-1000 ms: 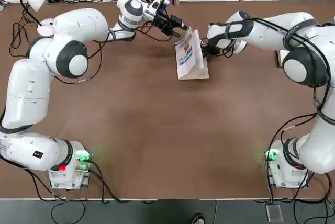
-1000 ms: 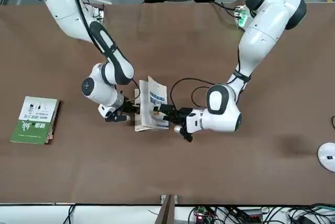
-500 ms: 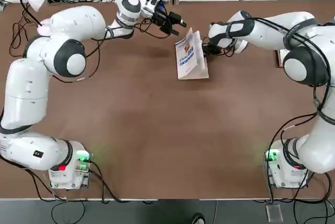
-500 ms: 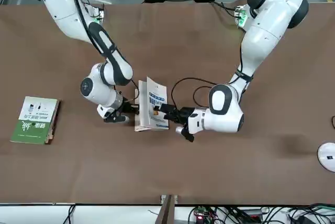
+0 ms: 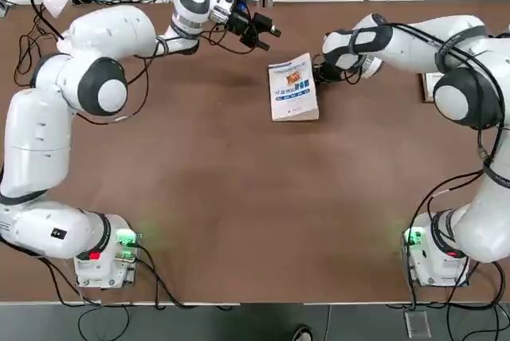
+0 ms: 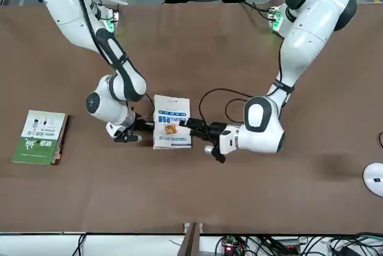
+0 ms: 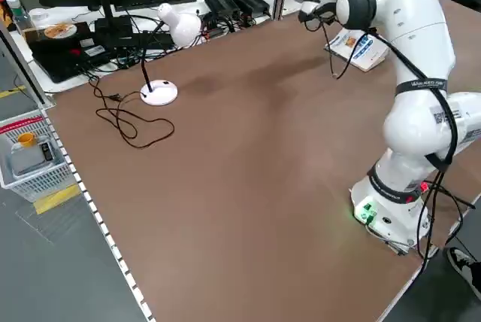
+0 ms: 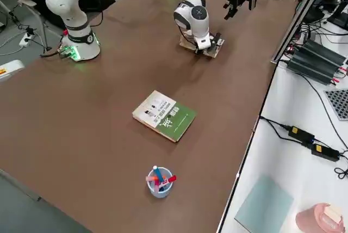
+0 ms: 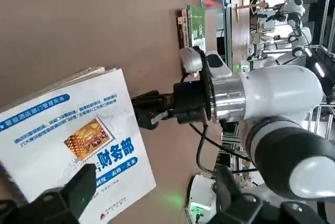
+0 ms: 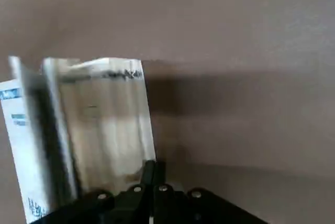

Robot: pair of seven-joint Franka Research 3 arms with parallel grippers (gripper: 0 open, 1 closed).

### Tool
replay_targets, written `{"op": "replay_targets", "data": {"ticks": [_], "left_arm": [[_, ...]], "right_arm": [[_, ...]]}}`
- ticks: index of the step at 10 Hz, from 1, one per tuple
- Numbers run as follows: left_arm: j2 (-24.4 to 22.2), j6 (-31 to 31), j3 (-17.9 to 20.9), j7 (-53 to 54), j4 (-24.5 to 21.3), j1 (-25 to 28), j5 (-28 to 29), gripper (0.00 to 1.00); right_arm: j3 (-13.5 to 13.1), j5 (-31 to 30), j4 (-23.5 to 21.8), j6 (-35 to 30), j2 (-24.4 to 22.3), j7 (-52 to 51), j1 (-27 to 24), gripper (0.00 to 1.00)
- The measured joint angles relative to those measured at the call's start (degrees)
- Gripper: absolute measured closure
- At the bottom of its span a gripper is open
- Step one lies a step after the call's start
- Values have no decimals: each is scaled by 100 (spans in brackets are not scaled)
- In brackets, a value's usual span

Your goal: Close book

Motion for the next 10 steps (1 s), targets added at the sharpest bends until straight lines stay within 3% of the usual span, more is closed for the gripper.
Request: {"op": "replay_targets", "data": {"ticks": [3, 10], "left_arm": [[-161, -41, 35, -143, -20, -3, 129, 0], [-663, -285, 103, -959, -53, 58, 1318, 0]], "right_arm": [[-30, 34, 95, -271, -26, 0, -35, 99], [-78, 40, 314, -1296, -450, -97, -548, 99]]}}
